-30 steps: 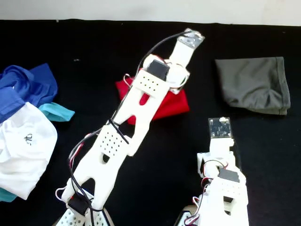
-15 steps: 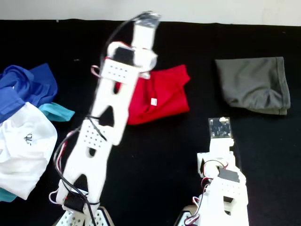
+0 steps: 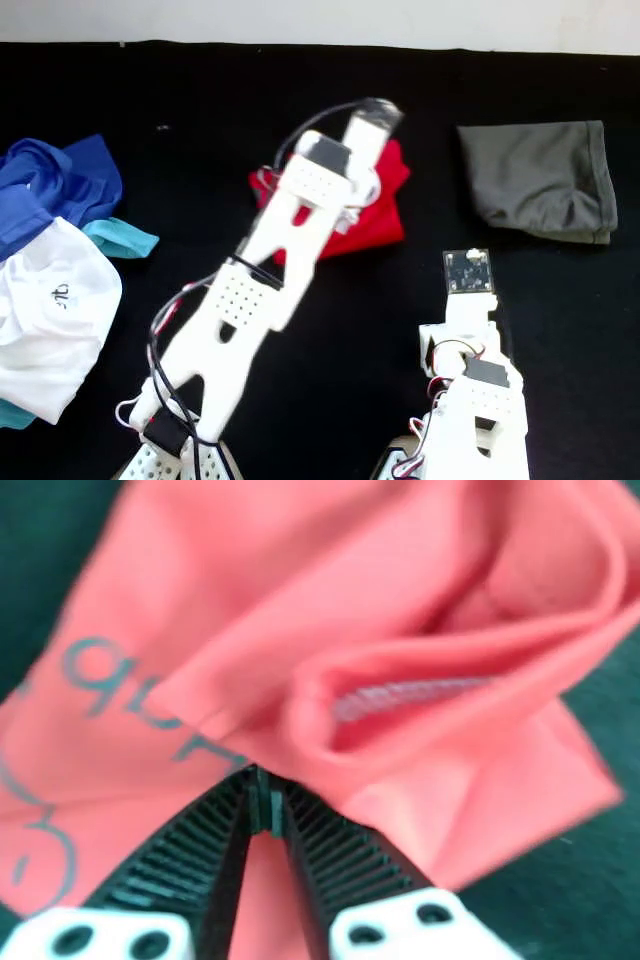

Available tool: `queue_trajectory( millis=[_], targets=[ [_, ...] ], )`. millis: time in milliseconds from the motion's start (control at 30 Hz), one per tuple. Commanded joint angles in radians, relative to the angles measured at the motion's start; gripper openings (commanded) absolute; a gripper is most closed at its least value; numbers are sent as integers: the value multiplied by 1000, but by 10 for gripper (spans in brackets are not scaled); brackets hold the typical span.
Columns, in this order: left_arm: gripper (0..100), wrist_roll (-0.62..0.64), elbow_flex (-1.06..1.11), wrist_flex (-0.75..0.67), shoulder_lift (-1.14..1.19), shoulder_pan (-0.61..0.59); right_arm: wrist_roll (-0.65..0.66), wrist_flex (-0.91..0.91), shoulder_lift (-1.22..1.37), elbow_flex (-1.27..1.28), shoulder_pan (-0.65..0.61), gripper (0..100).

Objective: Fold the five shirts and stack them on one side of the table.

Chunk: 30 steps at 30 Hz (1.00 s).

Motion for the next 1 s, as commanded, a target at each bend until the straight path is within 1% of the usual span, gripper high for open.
queue_trajectory(
  millis=[0,100,300,467,567,733,967],
  targets=[
    [9,8,-70,97,-85,73,-9,-19,-2,4,18,130],
    [9,8,-139,160,-134,85,-9,-19,-2,4,18,130],
    [9,5,-179,160,-186,16,-9,-19,-2,4,18,130],
    [9,3,-185,124,-77,-61,-9,-19,-2,4,18,130],
    [9,6,-185,103,-5,-73,-9,-19,-2,4,18,130],
    [9,8,-186,123,54,13,-9,-19,-2,4,18,130],
    [9,9,-179,160,1,137,-9,-21,-2,4,18,130]
  ],
)
